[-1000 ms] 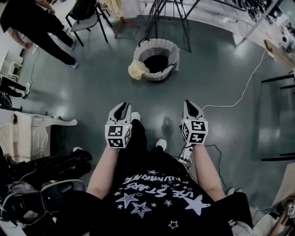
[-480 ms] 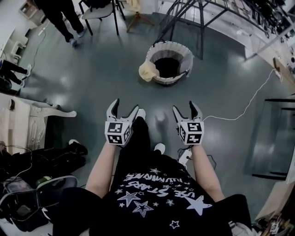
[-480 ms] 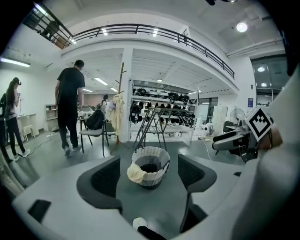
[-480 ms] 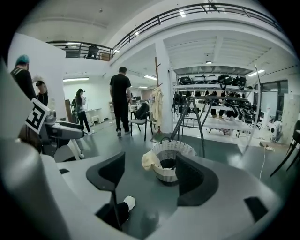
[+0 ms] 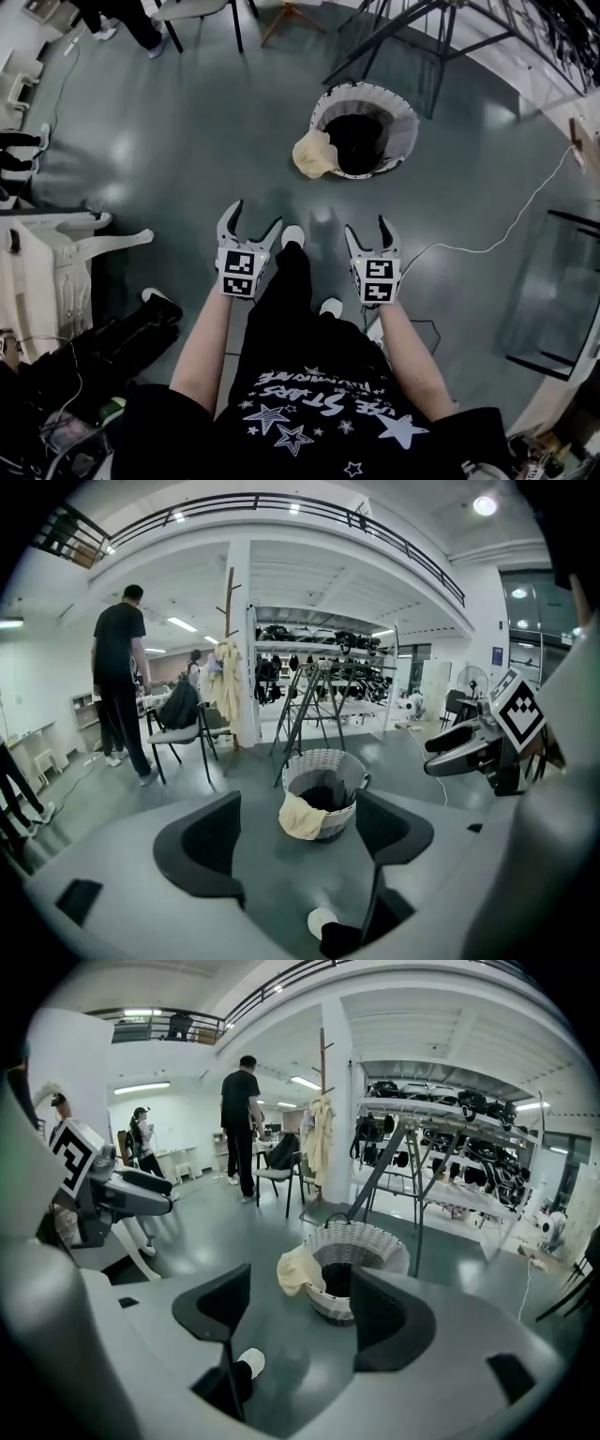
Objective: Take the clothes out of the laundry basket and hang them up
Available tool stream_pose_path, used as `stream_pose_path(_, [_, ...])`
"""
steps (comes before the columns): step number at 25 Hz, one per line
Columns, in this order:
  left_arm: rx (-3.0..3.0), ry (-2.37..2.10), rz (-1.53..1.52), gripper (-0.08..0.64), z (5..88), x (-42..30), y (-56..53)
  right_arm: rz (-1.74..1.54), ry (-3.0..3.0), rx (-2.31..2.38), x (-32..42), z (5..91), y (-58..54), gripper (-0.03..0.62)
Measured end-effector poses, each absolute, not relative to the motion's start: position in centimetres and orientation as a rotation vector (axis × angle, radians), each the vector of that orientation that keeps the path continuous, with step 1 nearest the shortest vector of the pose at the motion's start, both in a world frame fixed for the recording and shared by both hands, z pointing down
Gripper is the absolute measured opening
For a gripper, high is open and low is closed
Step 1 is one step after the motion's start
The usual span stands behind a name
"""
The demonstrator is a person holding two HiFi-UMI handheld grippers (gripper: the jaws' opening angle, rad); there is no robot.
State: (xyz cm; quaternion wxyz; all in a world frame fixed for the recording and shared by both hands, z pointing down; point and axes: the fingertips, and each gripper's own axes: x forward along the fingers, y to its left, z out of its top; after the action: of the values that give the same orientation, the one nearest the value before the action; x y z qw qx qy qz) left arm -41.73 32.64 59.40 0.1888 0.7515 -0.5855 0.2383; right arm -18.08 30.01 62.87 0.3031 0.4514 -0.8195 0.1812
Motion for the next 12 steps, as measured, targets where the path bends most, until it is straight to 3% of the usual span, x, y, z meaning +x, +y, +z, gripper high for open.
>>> stream_pose_path(12, [2.097, -1.510, 0.775, 0.382, 71.3, -47.8, 25.4, 0.600, -2.034, 1.127, -28.0, 76.7, 24.4, 0.324])
